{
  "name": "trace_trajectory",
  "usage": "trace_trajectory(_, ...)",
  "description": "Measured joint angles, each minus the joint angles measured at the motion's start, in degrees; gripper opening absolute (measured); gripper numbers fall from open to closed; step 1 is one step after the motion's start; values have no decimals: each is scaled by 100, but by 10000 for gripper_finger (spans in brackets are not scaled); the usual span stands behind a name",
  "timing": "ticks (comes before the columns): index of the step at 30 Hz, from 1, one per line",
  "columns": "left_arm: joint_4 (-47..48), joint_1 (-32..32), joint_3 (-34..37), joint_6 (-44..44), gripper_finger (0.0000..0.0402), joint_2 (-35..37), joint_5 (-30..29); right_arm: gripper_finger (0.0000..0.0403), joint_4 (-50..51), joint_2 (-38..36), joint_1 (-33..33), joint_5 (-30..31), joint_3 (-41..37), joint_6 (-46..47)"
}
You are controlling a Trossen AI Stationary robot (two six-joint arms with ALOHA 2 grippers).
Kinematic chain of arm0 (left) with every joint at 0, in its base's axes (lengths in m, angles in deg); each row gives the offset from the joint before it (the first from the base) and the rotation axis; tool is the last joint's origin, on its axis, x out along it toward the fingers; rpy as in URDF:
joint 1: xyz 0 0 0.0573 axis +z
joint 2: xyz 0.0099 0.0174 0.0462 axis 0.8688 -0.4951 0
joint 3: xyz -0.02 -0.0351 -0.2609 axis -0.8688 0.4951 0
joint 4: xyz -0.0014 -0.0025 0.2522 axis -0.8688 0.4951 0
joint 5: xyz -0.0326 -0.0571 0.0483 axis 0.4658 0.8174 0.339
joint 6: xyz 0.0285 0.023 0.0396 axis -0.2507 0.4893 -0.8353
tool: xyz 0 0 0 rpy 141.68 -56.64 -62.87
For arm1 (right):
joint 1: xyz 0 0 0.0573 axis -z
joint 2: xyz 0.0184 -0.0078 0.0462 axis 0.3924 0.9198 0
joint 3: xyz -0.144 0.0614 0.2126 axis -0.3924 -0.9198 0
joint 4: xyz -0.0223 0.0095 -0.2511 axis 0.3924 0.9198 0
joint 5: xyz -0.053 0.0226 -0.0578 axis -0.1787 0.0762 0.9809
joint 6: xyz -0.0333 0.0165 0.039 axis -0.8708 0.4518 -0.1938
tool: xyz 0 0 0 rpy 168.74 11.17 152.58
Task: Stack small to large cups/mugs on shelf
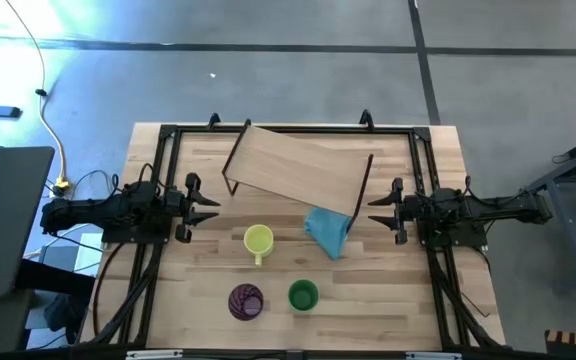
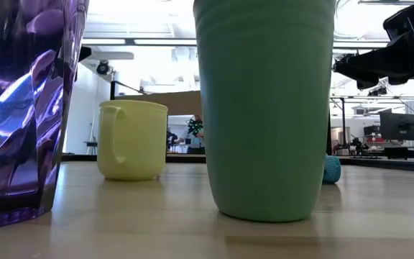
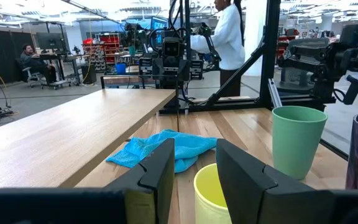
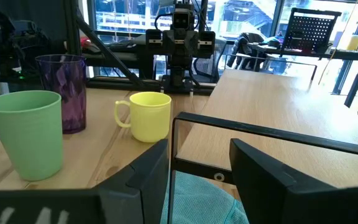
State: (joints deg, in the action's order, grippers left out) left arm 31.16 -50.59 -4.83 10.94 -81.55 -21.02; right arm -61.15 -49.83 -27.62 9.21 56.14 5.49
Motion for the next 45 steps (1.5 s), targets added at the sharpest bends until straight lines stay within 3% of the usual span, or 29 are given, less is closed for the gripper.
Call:
trace_trajectory(34, -1, -1, 0, -3, 108, 1, 0, 163, 0, -2, 0, 0, -2, -2)
trace_trajectory(45, -437, 1, 2, 191, 108, -1, 165, 163, 0, -1, 0, 0, -2, -1)
